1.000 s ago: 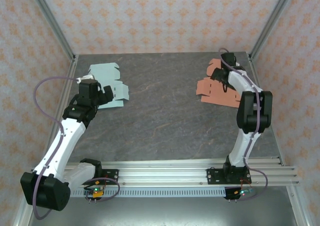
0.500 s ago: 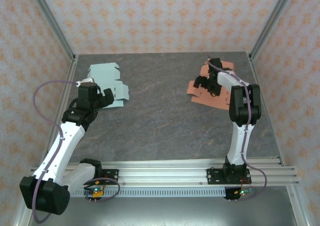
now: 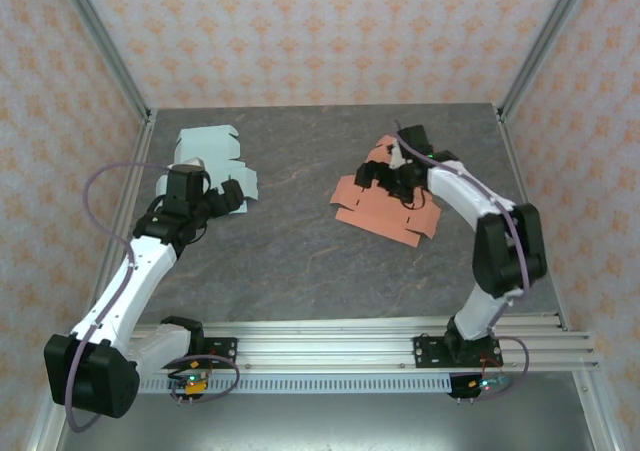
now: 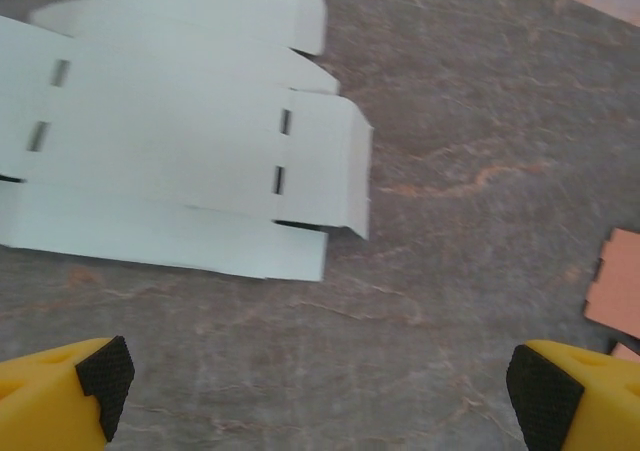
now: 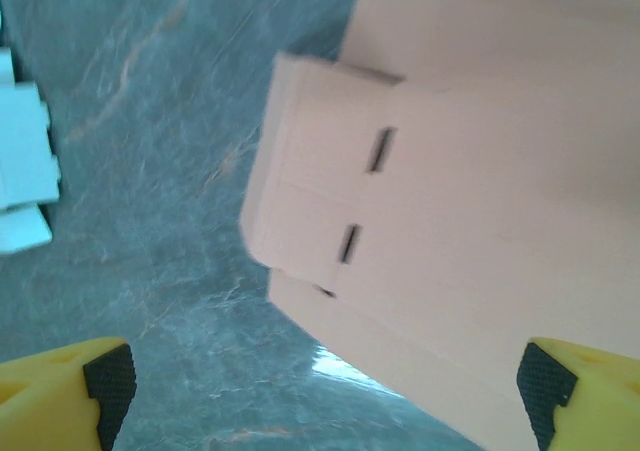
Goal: Fold the paper box
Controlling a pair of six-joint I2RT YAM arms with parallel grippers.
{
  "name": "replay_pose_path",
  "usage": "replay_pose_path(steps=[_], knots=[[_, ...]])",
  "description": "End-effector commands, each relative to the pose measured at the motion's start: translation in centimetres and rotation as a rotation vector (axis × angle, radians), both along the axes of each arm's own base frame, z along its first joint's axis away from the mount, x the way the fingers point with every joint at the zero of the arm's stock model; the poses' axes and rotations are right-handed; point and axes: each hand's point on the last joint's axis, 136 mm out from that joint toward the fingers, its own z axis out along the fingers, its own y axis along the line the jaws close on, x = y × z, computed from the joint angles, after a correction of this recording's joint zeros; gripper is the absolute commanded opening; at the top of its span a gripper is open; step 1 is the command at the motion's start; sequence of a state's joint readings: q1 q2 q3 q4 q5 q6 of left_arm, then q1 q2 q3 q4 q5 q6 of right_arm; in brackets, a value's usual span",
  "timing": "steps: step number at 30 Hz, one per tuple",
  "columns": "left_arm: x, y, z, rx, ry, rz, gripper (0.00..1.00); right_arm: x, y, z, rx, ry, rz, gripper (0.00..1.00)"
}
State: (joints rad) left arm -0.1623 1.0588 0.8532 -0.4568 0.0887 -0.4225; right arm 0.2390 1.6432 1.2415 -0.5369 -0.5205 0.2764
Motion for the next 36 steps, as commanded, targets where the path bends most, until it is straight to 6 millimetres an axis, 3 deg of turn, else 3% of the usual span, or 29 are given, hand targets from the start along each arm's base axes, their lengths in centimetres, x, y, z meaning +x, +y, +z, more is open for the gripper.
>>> replay_pose_path(steps=[1, 5, 9, 13, 16, 19, 21, 25, 31, 33, 36], knots=[[0.7, -4.6, 0.5, -0.083, -0.04, -0.125, 1.0, -1.2, -8.7, -0.5, -0.105, 0.018, -0.258, 0.99], [1.0, -9.6, 0.4, -0.11, -0.043, -0.238, 1.0, -1.4, -14.2, -0.7, -0.063, 0.006, -0.37, 0.99], [1.2, -12.5, -0.6, -0.119, -0.015, -0.288, 1.0, 1.0, -14.0, -0.9, -0.045, 0.008, -0.29, 0.98], [1.0, -14.1, -1.4, -0.175, 0.013, -0.301, 1.0, 3.1, -13.7, -2.2, -0.042, 0.054, -0.238, 0.93], [0.6, -14.8, -1.9, -0.19, 0.027, -0.324, 1.0, 3.6, -13.9, -3.9, -0.067, 0.091, -0.21, 0.92], [0.5, -15.0, -2.2, -0.182, 0.039, -0.338, 1.0, 3.4, -12.5, -5.0, -0.023, 0.115, -0.157, 0.88], [0.5, -15.1, -2.4, -0.173, 0.045, -0.348, 1.0, 2.8, -11.2, -5.5, 0.001, 0.134, -0.112, 0.81], [0.2, -14.9, -3.0, -0.093, 0.089, -0.402, 1.0, 1.1, -8.4, -6.3, 0.051, 0.172, -0.052, 0.79], [-0.6, -13.9, -4.4, 0.032, 0.186, -0.451, 1.0, -2.3, -3.0, -4.0, 0.181, 0.137, 0.028, 0.79], [-0.7, -13.9, -4.8, 0.035, 0.2, -0.456, 1.0, -2.8, -4.1, -3.1, 0.11, 0.102, 0.01, 0.82], [-0.6, -14.7, -5.3, -0.004, 0.205, -0.466, 1.0, -1.5, -9.9, -2.3, -0.087, 0.034, -0.145, 0.89]])
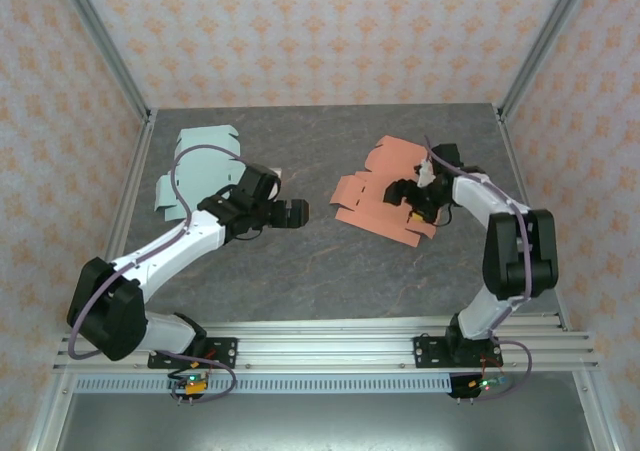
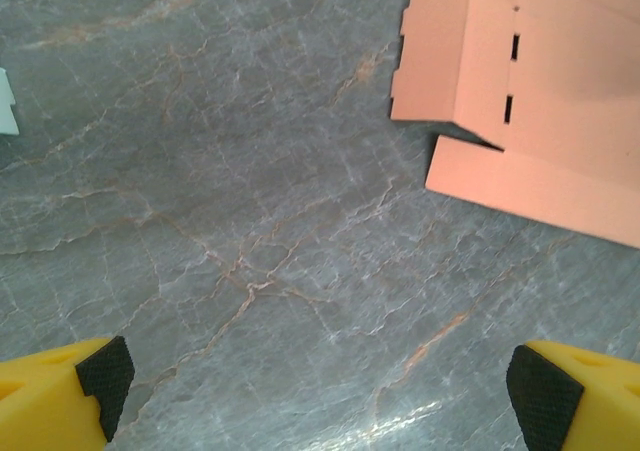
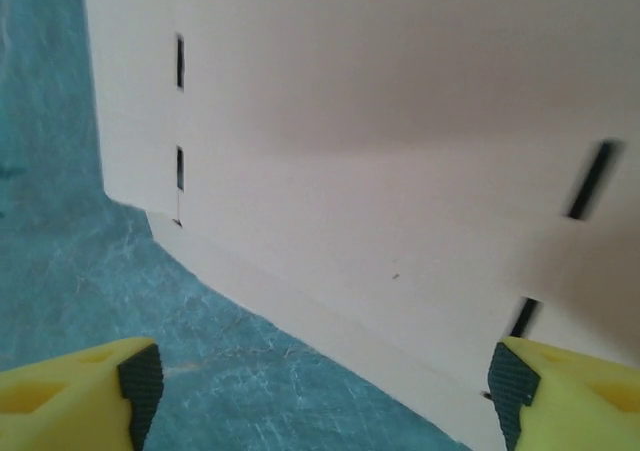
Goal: Fold the paper box
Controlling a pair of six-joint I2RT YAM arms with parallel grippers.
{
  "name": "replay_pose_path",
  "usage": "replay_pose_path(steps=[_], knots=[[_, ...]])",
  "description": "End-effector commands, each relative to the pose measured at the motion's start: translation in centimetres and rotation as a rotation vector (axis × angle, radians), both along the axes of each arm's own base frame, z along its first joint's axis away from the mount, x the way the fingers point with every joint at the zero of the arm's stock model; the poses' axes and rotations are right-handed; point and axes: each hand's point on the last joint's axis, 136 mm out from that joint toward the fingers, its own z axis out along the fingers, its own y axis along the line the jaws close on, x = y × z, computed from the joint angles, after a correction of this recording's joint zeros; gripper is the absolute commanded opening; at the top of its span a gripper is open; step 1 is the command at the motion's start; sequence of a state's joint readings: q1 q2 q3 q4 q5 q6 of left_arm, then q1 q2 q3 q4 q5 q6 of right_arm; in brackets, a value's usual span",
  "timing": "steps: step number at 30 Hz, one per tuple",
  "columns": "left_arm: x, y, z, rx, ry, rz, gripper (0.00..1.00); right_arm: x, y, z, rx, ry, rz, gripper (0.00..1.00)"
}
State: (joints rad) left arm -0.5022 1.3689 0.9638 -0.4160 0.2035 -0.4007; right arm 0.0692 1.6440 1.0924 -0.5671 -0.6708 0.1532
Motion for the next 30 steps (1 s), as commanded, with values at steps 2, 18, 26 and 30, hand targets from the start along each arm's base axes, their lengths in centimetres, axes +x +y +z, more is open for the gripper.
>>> replay_pose_path(steps=[2, 18, 26, 30], knots=[[-0.4, -0.9, -0.8, -0.018, 0.041, -0.033, 1.0, 3.0, -8.0, 2.5, -0.21, -0.112, -0.212, 0.89], [-0.1, -2.6, -1.7, -0.098, 0.074, -0.052, 1.0, 2.4, -3.1, -2.5, -0.128, 0.08, 0.016, 0.77], [0.0, -2.9, -1.9, -0.095, 0.084, -0.064, 1.0, -2.1, 3.1, 2.5, 0.113, 0.021, 0.165, 0.79], [0.0, -3.0, -2.2, -0.099, 0.089, -0.066, 1.0, -1.9, 0.3, 1.9, -0.026, 0.004, 0.08, 0.81]])
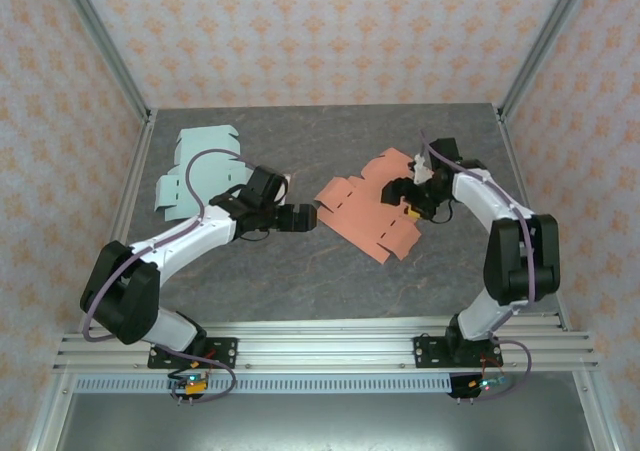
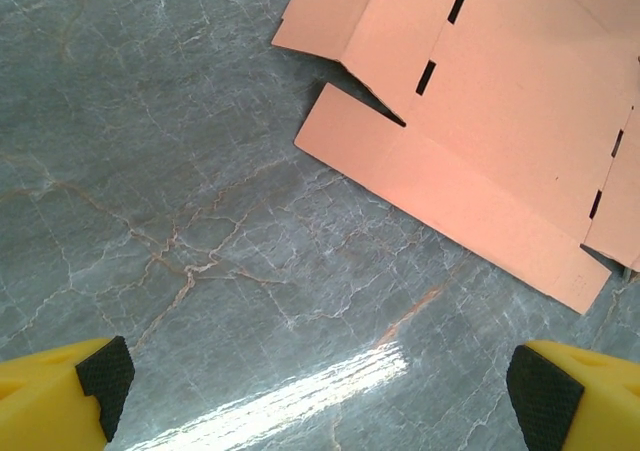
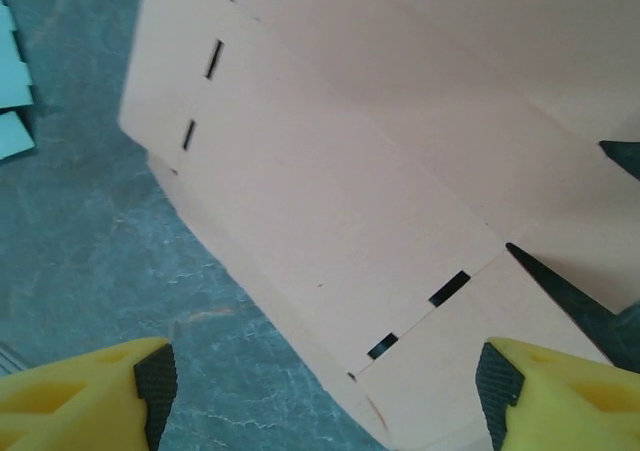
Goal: Fold the paper box
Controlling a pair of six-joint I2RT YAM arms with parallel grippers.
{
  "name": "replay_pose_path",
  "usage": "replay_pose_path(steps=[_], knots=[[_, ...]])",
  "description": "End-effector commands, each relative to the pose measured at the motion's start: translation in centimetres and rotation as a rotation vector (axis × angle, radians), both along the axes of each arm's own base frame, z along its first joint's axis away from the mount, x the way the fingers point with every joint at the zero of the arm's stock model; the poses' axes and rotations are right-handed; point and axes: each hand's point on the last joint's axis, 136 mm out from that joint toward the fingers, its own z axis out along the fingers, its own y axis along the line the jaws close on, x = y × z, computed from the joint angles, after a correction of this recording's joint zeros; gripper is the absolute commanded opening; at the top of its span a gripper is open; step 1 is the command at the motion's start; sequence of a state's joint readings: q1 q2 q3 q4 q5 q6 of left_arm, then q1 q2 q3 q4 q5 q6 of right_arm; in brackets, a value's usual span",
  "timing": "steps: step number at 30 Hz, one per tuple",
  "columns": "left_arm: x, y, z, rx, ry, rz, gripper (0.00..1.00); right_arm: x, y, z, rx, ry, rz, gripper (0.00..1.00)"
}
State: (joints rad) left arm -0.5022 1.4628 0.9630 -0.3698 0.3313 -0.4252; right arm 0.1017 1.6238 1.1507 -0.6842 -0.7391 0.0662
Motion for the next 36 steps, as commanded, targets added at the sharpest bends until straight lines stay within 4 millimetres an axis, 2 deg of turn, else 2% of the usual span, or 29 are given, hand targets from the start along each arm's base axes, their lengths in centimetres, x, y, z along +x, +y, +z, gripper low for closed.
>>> replay_pose_path(steps=[1, 4, 6, 7, 10, 12, 16, 23, 26, 31, 34, 36], knots=[[0.3, -0.8, 0.2, -0.029, -0.007, -0.01, 1.0, -0.6, -2.4, -1.0, -0.1, 0.015, -0.061, 0.8], [0.3, -2.0, 0.0, -0.076, 0.016, -0.042, 1.0, -1.3, -5.3, -3.3, -0.261, 0.05, -0.1, 0.82], [0.2, -3.4, -0.1, -0.118, 0.041, -0.08, 1.0, -1.7, -6.5, -4.1, -0.298, 0.06, -0.105, 0.83], [0.1, -4.3, -0.2, -0.136, 0.051, -0.105, 1.0, -1.7, -6.6, -4.4, -0.294, 0.068, -0.103, 0.83], [0.0, -6.6, -0.4, -0.196, 0.089, -0.154, 1.0, -1.8, -5.2, -4.9, -0.23, 0.089, -0.082, 0.82], [0.4, -7.4, -0.9, -0.231, 0.113, -0.142, 1.0, -2.0, -4.1, -5.2, -0.198, 0.085, -0.066, 0.82], [1.0, -7.9, -1.4, -0.248, 0.126, -0.129, 1.0, -2.5, -2.1, -5.5, -0.098, 0.09, -0.041, 0.8], [1.5, -8.1, -2.2, -0.251, 0.163, -0.094, 1.0, -3.3, -0.5, -5.7, -0.015, 0.1, 0.005, 0.78], [1.6, -7.9, -2.3, -0.229, 0.166, -0.086, 1.0, -2.9, -1.0, -5.5, -0.048, 0.078, -0.01, 0.78], [1.6, -6.8, -2.2, -0.167, 0.158, -0.065, 1.0, -1.3, -3.9, -5.2, -0.222, 0.027, -0.081, 0.79], [1.5, -6.6, -2.2, -0.159, 0.156, -0.06, 1.0, -0.7, -4.0, -5.8, -0.239, 0.034, -0.073, 0.8], [1.5, -6.6, -2.4, -0.16, 0.159, -0.06, 1.0, -0.6, -3.3, -6.6, -0.204, 0.063, -0.052, 0.79]])
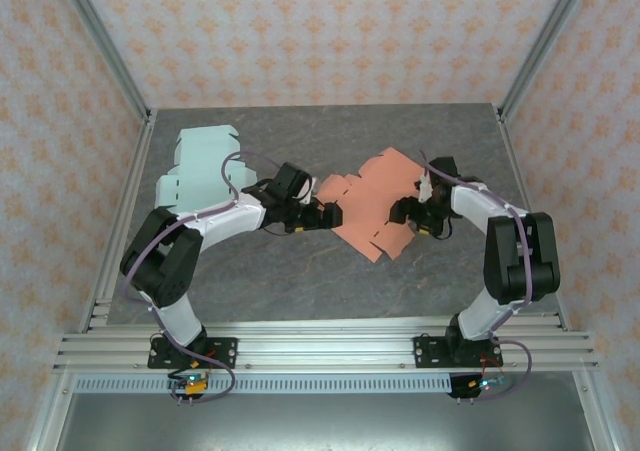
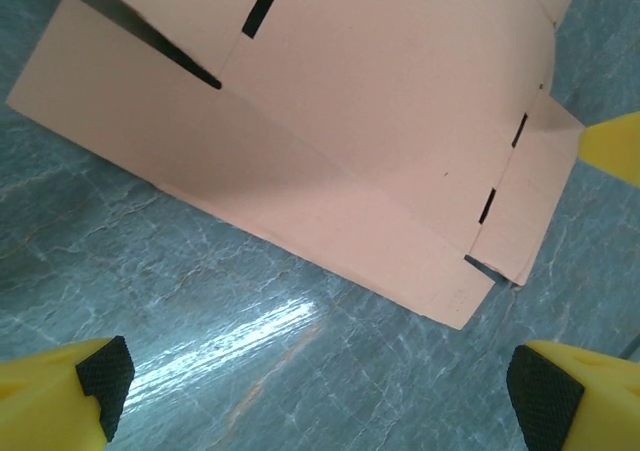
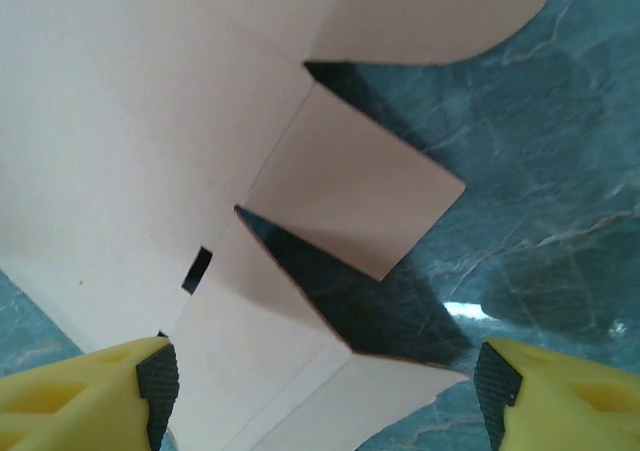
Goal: Fold the paper box
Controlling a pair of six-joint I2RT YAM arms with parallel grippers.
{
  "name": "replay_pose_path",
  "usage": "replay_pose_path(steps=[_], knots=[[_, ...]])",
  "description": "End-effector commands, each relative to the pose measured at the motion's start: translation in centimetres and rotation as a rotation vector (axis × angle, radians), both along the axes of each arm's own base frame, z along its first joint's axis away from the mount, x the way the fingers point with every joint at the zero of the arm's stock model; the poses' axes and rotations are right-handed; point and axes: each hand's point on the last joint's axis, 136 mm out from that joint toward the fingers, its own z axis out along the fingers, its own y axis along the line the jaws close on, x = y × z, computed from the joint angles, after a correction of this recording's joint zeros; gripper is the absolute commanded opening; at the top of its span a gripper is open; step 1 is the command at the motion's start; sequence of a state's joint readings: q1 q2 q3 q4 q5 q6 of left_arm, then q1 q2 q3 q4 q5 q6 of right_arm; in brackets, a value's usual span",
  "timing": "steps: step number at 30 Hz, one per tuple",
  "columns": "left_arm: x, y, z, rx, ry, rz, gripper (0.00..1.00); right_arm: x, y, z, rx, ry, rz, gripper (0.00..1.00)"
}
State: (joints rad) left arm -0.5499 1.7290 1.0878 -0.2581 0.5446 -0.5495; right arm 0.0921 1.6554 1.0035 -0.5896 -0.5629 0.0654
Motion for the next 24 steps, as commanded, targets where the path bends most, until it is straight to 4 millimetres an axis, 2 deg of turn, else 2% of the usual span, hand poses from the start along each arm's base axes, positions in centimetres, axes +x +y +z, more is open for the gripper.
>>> replay_pose_path(steps=[1, 6, 12, 17, 21, 24], knots=[[0.3, 0.4, 0.7, 0.019, -0.015, 0.007, 1.0, 0.9, 0.4, -0.8, 0.003, 0.017, 0.018, 0.78], [0.4, 0.3, 0.7, 0.022, -0.015, 0.008, 1.0, -0.4, 4.1, -0.9, 0.17, 0.051, 0.097, 0.75], [0.3, 0.6, 0.7, 0.042, -0.032, -0.017, 1.0, -1.9, 6.9, 1.8, 0.369, 0.036, 0.132, 0.75], [0.3, 0.6, 0.4, 0.047, -0.027, -0.016, 1.0, -2.6, 8.4, 2.9, 0.457, 0.035, 0.15, 0.72], [0.4, 0.7, 0.4, 0.049, -0.026, -0.013, 1.0, -2.6, 9.4, 3.2, 0.514, 0.048, 0.151, 0.63], [0.3, 0.7, 0.6, 0.049, -0.033, -0.012, 1.0, -2.8, 10.1, 2.9, 0.514, 0.064, 0.165, 0.61]])
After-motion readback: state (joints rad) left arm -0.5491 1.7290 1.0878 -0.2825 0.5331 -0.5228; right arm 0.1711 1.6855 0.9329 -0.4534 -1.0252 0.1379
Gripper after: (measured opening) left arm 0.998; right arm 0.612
